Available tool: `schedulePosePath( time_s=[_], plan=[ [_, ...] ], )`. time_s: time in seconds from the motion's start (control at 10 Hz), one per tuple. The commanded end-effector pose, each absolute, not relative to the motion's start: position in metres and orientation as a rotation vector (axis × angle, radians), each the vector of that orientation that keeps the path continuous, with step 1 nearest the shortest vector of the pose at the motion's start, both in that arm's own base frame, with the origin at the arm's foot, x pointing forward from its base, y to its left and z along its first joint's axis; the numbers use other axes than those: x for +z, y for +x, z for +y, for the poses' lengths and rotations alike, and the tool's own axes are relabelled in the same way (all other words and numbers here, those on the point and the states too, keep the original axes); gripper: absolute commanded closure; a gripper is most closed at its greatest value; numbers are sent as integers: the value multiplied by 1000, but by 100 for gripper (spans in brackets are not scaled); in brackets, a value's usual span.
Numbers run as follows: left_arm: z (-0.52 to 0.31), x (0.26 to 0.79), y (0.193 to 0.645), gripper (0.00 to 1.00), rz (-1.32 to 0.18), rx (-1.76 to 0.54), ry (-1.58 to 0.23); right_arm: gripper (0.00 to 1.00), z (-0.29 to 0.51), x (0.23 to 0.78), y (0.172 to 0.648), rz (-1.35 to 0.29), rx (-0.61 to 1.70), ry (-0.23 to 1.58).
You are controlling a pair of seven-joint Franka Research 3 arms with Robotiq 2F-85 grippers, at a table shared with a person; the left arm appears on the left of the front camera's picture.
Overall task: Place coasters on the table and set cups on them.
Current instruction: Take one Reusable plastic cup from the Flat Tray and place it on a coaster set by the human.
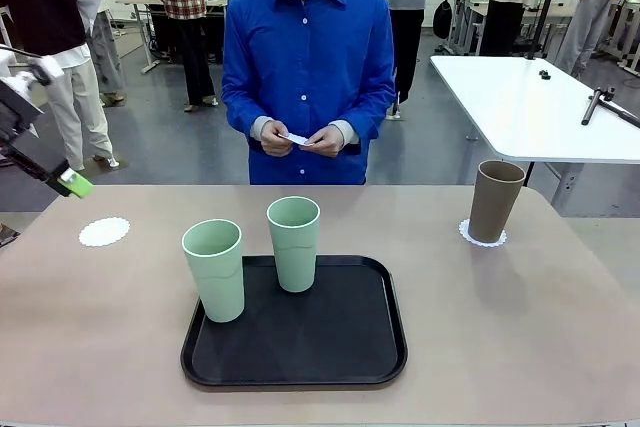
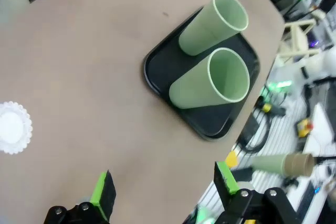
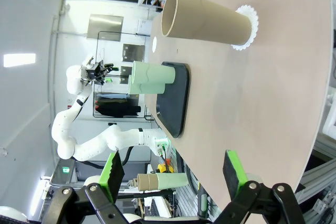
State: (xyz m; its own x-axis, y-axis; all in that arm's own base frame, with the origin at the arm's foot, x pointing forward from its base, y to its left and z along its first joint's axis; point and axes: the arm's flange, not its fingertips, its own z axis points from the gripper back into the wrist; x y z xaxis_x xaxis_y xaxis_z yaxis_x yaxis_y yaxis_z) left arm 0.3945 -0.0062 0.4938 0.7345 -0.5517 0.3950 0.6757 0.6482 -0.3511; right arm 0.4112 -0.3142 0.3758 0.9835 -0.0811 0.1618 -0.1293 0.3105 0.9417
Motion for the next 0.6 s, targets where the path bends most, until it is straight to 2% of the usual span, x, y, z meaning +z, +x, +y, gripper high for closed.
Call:
schedulePosePath(
  time_s=[0.0,0.3,0.5],
  plan=[
    [-27,485,397,0,-180,-851,-364,0,-315,376,411,-195,26,1250],
    [-71,477,396,0,-54,-992,-230,0,-315,376,411,-195,26,1250],
    [-80,467,394,0,-41,-997,-204,0,-315,376,411,-195,26,1250]
  ],
)
